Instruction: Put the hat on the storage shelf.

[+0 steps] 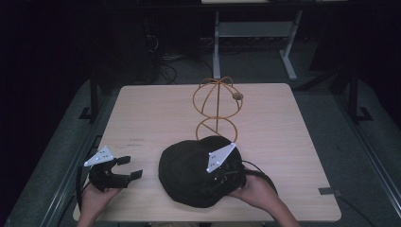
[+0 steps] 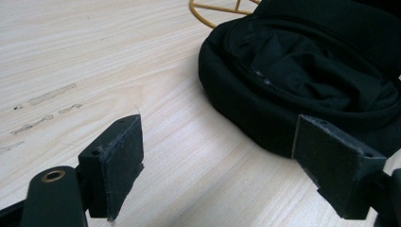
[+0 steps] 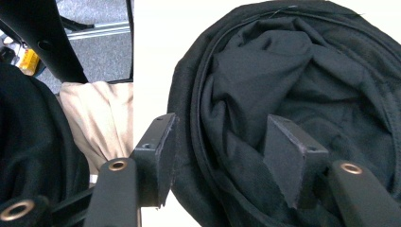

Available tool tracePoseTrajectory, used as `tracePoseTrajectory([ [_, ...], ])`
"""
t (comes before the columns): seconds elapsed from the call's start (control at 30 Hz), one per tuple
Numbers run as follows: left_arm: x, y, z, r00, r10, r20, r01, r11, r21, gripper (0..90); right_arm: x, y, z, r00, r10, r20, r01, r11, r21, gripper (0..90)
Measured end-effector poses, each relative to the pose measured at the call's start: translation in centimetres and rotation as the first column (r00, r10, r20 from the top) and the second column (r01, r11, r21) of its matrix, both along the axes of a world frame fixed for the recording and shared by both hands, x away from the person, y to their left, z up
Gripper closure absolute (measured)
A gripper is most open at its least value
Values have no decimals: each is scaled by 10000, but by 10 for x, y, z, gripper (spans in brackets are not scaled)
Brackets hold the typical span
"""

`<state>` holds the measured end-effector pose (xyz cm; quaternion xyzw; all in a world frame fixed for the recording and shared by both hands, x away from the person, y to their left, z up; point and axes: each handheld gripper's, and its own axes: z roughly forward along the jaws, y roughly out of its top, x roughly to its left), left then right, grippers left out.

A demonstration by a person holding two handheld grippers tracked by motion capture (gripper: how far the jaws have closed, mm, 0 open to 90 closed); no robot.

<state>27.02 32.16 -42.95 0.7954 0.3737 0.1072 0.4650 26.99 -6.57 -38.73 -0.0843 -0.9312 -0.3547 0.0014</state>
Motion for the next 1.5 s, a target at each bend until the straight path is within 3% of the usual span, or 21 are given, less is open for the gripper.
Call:
tracePoseTrajectory([
  [0.5, 1, 0, -1, 10000, 38, 4, -38, 10000, -89, 166, -4, 26, -15, 9978, 585, -313, -603, 9963, -605, 637],
  [0.73, 0, 1, 0, 10000, 16, -1, -16, 10000, -67, 166, -5, 36, -21, 9976, 625, -290, -652, 9927, -1019, 663],
  [1.07, 0, 0, -1, 10000, 46, -28, -46, 9999, -98, 167, -6, 52, -34, 9949, 987, -189, -1005, 9772, -1873, 693],
  [1.5, 1, 0, -1, 10000, -45, -32, 44, 10000, -75, 167, -6, 58, -40, 9948, 965, -323, -1013, 9708, -2176, 785],
])
